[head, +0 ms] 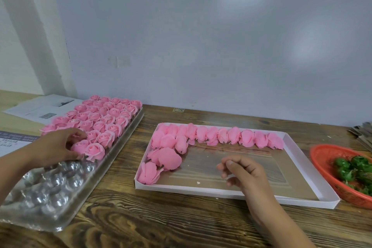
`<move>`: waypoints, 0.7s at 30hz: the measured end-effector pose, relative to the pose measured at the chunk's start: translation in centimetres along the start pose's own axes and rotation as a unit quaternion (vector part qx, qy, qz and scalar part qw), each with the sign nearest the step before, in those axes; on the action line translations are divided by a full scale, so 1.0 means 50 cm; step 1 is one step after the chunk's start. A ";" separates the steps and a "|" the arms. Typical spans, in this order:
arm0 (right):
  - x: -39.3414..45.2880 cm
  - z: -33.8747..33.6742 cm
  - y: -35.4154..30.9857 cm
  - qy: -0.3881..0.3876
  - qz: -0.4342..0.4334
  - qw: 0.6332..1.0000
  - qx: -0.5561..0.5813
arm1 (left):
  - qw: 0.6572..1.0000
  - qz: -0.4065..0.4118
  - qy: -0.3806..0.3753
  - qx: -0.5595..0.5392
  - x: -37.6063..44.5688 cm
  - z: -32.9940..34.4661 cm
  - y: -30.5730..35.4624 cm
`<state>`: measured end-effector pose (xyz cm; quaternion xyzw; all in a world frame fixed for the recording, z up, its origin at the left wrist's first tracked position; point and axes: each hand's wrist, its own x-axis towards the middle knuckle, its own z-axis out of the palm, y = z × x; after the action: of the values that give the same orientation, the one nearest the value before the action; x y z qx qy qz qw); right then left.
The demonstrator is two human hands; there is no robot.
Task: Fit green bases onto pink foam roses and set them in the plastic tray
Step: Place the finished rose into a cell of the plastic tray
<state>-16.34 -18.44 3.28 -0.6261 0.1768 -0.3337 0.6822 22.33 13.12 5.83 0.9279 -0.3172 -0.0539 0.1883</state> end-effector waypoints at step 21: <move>-0.001 0.006 0.002 0.000 0.002 1.000 -0.025 | 0.985 0.107 0.133 0.000 -0.155 0.057 0.255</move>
<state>-16.17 -18.17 3.22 -0.6426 0.1863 -0.3279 0.6670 8.33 7.67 7.95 0.8874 -0.3867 0.0909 0.2339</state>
